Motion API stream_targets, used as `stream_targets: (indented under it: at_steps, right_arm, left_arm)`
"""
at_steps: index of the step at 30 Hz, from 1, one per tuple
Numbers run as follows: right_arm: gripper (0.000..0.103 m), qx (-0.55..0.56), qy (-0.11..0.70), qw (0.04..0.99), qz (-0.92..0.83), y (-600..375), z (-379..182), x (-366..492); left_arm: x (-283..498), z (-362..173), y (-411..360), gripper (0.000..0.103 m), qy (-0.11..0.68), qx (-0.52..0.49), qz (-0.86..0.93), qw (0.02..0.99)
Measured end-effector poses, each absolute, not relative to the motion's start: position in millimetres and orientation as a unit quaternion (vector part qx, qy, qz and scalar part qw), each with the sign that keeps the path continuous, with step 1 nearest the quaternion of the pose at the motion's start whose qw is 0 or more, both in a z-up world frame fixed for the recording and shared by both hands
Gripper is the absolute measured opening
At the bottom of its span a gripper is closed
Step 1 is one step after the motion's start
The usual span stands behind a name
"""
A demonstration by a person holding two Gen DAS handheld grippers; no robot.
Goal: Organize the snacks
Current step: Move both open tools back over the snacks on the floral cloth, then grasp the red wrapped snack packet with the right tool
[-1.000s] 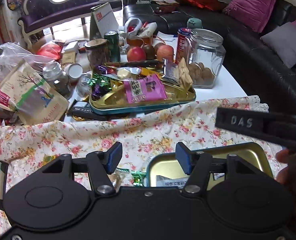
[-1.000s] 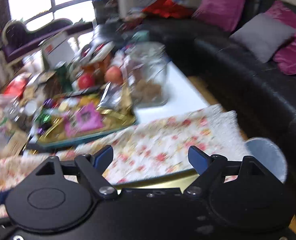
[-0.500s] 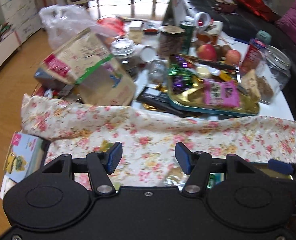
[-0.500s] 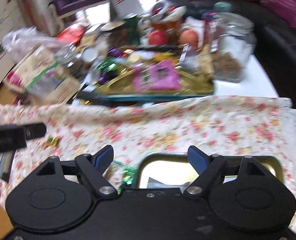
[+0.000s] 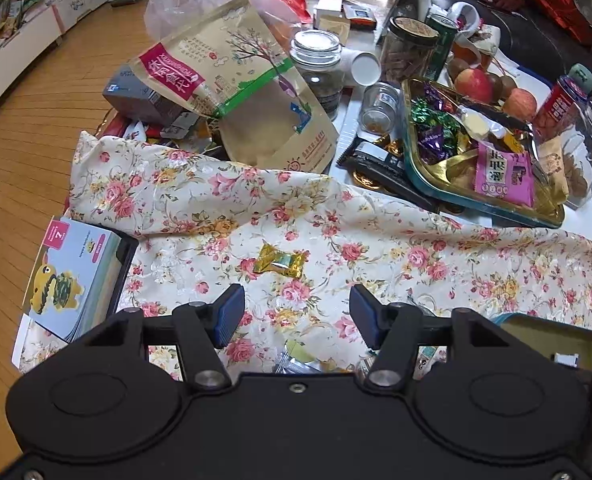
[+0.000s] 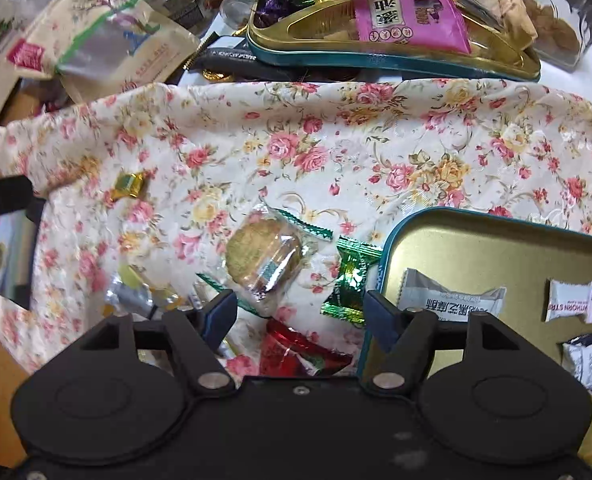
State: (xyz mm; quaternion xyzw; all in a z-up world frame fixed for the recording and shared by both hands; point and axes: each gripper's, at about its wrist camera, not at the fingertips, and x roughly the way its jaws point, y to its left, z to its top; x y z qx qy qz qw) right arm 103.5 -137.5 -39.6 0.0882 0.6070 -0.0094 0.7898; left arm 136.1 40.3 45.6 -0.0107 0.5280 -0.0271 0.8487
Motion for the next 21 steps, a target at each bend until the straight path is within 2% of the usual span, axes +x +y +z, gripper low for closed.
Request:
stream_targets:
  at_steps: [7,13,14,15,18,21]
  right_arm:
    - [0.069,0.150,0.616,0.773,-0.019,-152,-52,116]
    - [0.069,0.146,0.622,0.768,-0.039,-145,-67,126]
    - [0.069,0.150,0.625,0.765,-0.045,-143,-71,128]
    - [0.074,0.145,0.620,0.770,-0.050,-139,-73,130]
    - [0.075,0.126,0.613,0.778,-0.054,-123,-75,137]
    - [0.076,0.170,0.617,0.769,-0.007,-107,-78,144]
  left_arm:
    - [136,42,39,0.062,0.544,-0.004,-0.034,0.839]
    - [136,43,42,0.062,0.545,-0.004,-0.030,0.838]
    - [137,43,43,0.062,0.545,-0.006,-0.029,0.838]
    - [137,43,45,0.062,0.545,-0.007,-0.026,0.838]
    - [139,46,50,0.062,0.539,-0.009,-0.017,0.842]
    - [141,48,55,0.062,0.532,-0.014,-0.008,0.846]
